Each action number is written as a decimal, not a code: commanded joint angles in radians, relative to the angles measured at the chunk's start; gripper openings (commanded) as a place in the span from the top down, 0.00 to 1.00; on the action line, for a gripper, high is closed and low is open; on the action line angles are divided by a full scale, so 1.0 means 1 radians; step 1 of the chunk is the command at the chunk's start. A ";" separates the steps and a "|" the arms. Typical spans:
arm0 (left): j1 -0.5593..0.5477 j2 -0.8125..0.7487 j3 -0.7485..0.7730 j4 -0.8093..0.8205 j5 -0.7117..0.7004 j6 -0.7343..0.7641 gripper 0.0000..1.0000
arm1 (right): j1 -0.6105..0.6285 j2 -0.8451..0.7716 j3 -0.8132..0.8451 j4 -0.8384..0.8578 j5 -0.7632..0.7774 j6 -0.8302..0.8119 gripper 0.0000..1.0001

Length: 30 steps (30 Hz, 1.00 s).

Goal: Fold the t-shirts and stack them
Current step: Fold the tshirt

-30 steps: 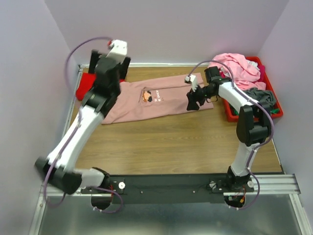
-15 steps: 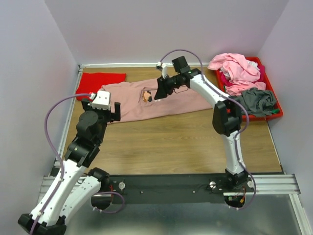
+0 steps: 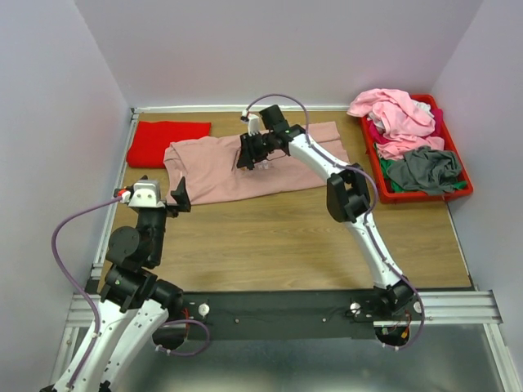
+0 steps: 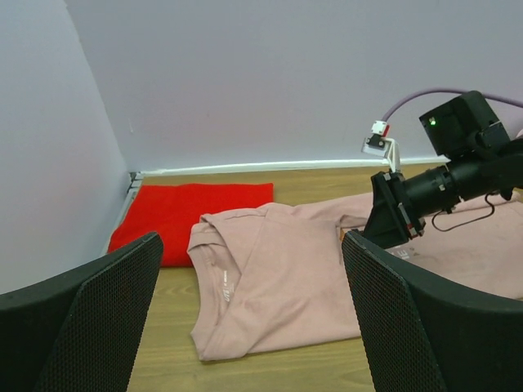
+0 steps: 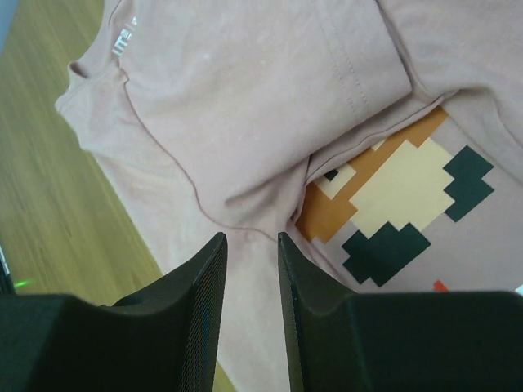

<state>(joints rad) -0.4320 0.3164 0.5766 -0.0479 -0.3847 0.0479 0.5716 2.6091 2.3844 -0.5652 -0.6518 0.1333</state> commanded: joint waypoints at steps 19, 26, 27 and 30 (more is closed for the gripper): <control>0.003 0.013 -0.008 0.043 0.026 -0.003 0.03 | 0.027 0.129 0.095 0.080 0.035 0.071 0.64; 0.003 0.018 -0.009 0.043 0.030 -0.003 0.03 | 0.031 0.112 0.090 0.082 0.040 0.058 0.92; 0.003 0.019 -0.009 0.042 0.033 -0.003 0.03 | 0.033 0.105 0.085 0.080 0.041 0.055 0.95; 0.003 0.021 -0.009 0.042 0.035 -0.002 0.02 | 0.033 0.085 0.073 0.079 0.060 0.043 1.00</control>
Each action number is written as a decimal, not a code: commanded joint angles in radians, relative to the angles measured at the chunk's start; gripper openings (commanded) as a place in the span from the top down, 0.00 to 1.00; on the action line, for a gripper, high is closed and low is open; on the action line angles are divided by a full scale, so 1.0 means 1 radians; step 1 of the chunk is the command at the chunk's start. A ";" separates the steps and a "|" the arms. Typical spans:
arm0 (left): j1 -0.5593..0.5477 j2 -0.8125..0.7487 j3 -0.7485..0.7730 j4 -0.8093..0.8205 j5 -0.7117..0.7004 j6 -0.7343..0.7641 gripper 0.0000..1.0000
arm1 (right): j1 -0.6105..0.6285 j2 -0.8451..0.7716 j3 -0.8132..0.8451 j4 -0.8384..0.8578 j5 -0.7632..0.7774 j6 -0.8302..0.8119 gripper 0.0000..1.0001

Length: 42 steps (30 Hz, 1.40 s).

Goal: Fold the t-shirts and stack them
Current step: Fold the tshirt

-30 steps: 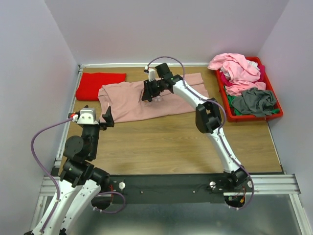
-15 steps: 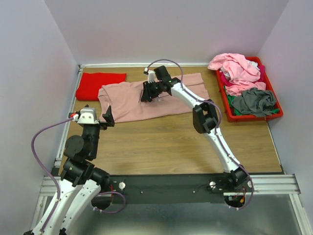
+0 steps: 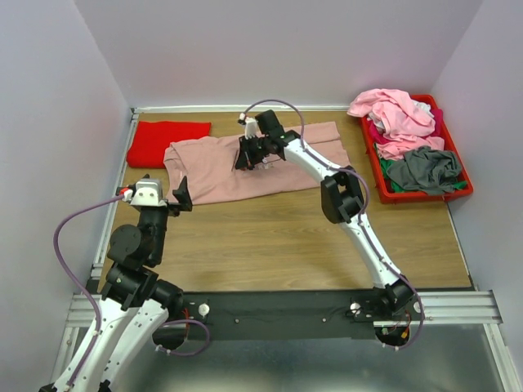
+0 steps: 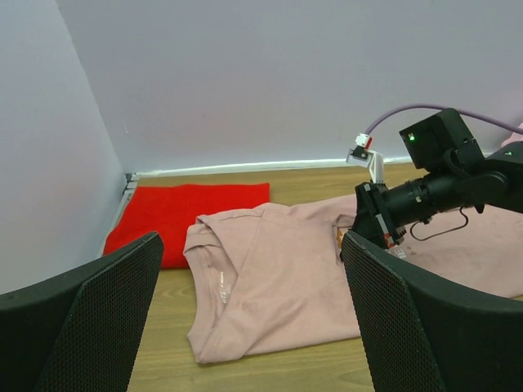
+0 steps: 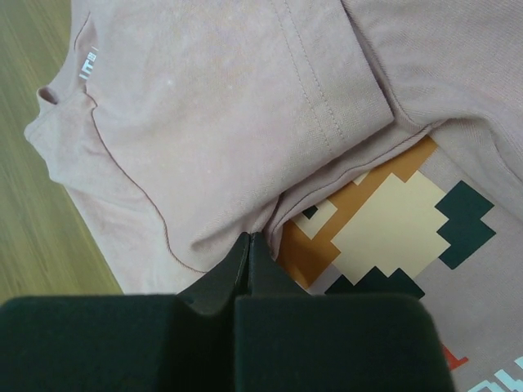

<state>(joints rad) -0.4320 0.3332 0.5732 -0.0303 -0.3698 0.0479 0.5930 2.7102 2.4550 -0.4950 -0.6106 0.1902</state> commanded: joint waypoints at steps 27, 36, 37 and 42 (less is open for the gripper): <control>0.003 0.001 -0.006 0.026 0.025 -0.002 0.02 | 0.011 -0.190 -0.224 0.029 0.215 -0.009 1.00; 0.003 0.003 -0.006 0.024 0.029 -0.002 0.02 | 0.011 -0.230 -0.268 0.038 0.153 -0.060 1.00; 0.004 0.003 -0.006 0.026 0.028 -0.002 0.02 | 0.011 -0.231 -0.269 0.038 0.153 -0.061 1.00; 0.003 0.004 -0.006 0.026 0.032 -0.002 0.03 | 0.013 -0.251 -0.271 0.039 0.149 -0.084 1.00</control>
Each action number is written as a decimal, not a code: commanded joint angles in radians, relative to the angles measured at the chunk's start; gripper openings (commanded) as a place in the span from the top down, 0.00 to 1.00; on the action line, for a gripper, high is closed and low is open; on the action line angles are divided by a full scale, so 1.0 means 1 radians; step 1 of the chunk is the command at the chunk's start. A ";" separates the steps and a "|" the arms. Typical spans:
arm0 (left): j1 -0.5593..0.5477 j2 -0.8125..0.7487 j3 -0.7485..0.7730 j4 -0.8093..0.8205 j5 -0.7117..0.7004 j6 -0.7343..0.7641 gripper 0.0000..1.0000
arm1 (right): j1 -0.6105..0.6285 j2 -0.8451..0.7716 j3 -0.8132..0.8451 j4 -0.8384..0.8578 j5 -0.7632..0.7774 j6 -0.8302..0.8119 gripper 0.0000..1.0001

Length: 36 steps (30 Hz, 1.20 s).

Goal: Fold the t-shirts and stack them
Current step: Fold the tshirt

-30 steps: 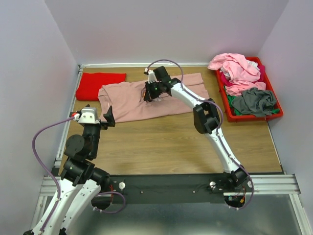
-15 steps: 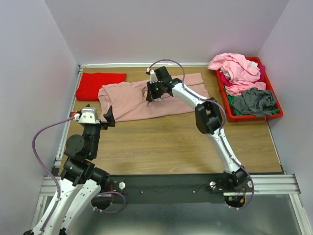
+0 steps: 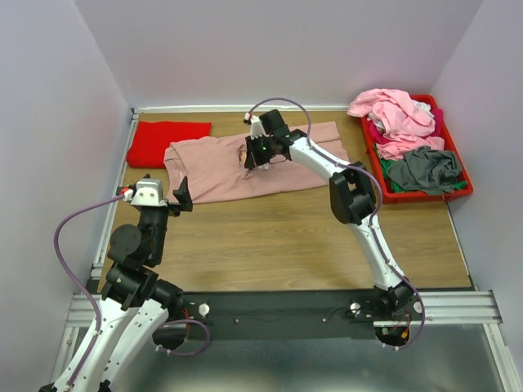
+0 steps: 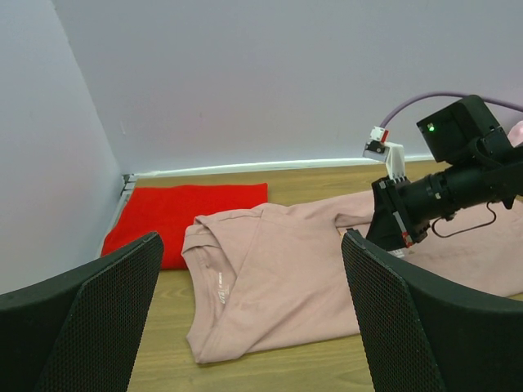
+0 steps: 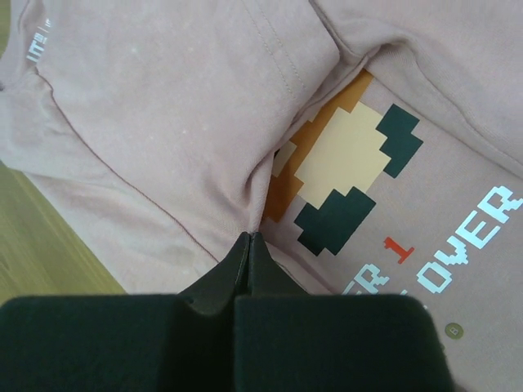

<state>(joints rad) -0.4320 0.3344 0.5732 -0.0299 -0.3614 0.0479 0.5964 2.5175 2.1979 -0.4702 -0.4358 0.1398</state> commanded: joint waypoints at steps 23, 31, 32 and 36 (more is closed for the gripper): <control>0.003 0.012 -0.004 0.024 0.033 -0.002 0.03 | 0.160 -0.101 -0.122 -0.059 -0.009 -0.439 0.94; 0.004 0.014 -0.006 0.025 0.039 0.000 0.03 | 0.123 -0.143 -0.094 -0.059 0.017 -0.377 0.63; 0.003 0.015 -0.006 0.025 0.038 0.000 0.03 | 0.109 -0.137 -0.072 -0.059 -0.003 -0.347 0.60; 0.003 0.011 -0.006 0.025 0.038 0.000 0.03 | 0.049 -0.094 0.031 -0.053 -0.085 -0.203 0.52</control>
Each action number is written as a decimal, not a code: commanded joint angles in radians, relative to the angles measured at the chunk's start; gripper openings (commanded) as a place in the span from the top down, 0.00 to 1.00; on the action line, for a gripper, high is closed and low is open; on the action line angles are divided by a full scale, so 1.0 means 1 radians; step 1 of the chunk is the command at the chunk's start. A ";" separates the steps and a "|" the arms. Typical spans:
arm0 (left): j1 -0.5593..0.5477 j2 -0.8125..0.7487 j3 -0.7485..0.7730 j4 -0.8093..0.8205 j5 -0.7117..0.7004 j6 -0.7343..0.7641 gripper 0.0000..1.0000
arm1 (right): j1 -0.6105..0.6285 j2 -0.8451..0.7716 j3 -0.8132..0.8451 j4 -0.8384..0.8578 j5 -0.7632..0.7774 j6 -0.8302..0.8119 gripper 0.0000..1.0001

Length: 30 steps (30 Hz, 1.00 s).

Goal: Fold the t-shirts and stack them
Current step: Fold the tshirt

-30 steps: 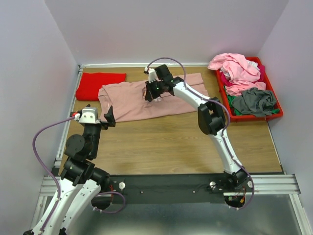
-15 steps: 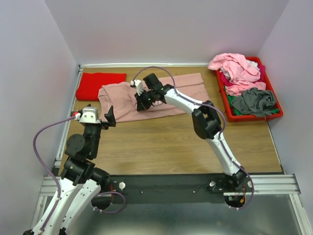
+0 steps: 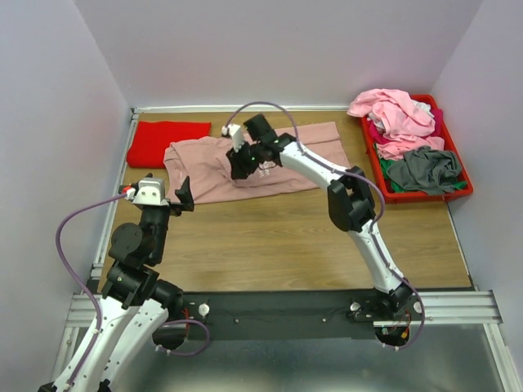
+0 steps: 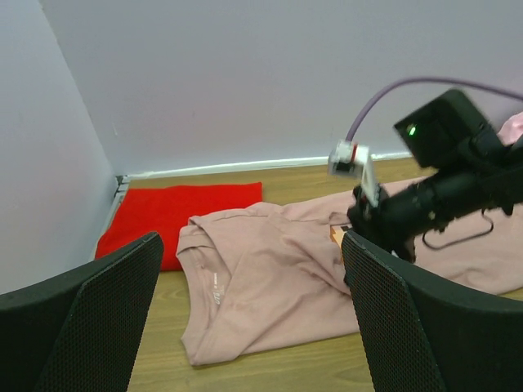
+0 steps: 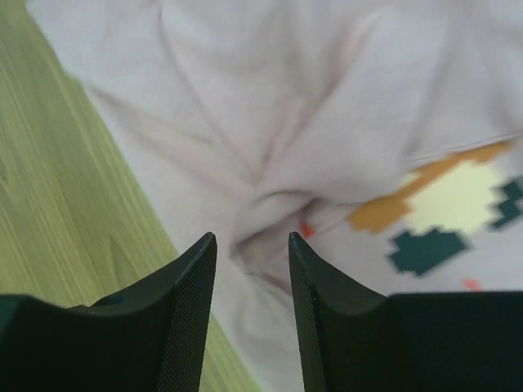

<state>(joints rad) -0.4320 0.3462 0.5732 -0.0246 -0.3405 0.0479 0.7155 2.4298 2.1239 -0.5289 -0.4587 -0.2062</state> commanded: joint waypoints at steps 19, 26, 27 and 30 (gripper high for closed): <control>0.003 0.005 -0.006 0.020 0.015 0.000 0.02 | -0.097 0.170 0.183 0.118 -0.005 0.465 0.51; 0.003 0.007 -0.006 0.020 0.018 0.000 0.02 | -0.097 0.206 0.205 0.124 -0.014 0.468 0.51; 0.003 0.007 -0.004 0.020 0.017 0.000 0.02 | -0.097 0.210 0.212 0.125 -0.020 0.468 0.51; 0.003 0.007 -0.004 0.018 0.017 0.000 0.02 | -0.097 0.227 0.226 0.130 -0.044 0.473 0.53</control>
<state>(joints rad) -0.4320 0.3508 0.5732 -0.0242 -0.3393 0.0479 0.6140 2.6118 2.3070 -0.4267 -0.4808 0.2508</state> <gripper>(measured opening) 0.976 0.480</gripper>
